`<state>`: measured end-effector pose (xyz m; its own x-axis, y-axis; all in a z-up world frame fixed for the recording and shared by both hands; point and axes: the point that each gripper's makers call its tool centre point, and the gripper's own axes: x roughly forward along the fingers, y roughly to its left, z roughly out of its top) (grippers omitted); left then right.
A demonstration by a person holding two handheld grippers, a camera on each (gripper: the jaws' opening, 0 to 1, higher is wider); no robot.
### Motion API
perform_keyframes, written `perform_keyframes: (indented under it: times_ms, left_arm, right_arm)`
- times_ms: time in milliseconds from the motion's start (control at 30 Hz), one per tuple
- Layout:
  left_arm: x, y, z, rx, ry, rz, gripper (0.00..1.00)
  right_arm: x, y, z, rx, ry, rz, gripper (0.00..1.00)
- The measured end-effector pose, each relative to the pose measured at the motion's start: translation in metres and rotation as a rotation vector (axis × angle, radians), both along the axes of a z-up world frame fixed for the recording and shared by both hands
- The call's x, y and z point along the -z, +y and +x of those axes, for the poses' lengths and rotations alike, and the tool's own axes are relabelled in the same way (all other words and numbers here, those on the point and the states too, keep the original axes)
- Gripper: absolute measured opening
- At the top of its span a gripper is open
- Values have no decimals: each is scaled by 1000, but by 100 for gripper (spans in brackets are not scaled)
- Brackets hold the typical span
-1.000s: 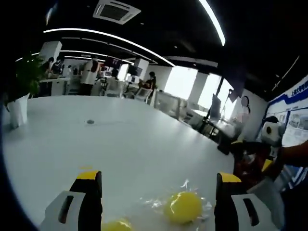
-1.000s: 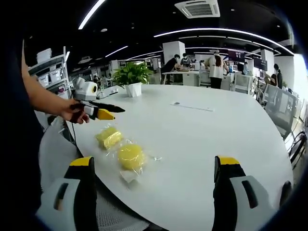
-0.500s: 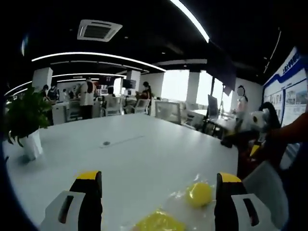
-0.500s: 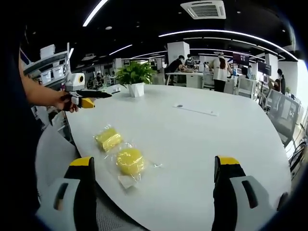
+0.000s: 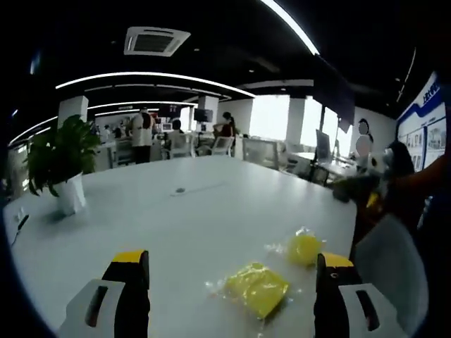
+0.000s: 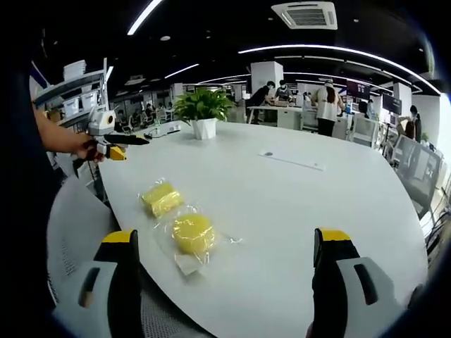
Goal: Compare the silicone blocks by pressing each to a similar depth, holding the contact briefly, and releasing to observe deformation and rebound differences across the visible hardness samples.
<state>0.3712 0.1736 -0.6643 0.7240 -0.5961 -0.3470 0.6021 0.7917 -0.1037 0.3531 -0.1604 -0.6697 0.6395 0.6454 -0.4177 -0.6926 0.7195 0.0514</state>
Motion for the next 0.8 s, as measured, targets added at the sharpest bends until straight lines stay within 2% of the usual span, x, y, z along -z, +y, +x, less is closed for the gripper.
perform_keyframes:
  times_ms: [67, 300, 333, 400, 433, 467, 567, 733, 800]
  left_arm:
    - [4, 5, -6, -7, 20, -23, 100]
    - [15, 26, -17, -49, 31, -46, 100]
    - [18, 28, -19, -49, 34, -37, 100]
    - [31, 35, -26, -28, 21, 60, 100]
    - [35, 35, -29, -15, 17, 75, 100]
    - [40, 37, -32, -18, 25, 41, 100]
    - [43, 39, -38, -37, 40, 8, 100]
    - [39, 39, -40, -63, 40, 10, 100]
    - [36, 39, -40, -60, 40, -3, 100]
  right_arm:
    - [1, -1, -2, 2, -2, -4, 96]
    - [6, -7, -6, 46, 15, 10, 96]
    - [6, -8, -6, 50, 15, 17, 96]
    - [3, -9, -7, 67, 11, 53, 96]
    - [4, -11, -7, 77, 2, 44, 96]
    - [5, -12, -7, 82, 1, 33, 96]
    - [6, -15, -9, 93, 5, 27, 97]
    - [6, -20, -15, 106, 20, 38, 97]
    - [12, -26, -17, 139, 59, 47, 97]
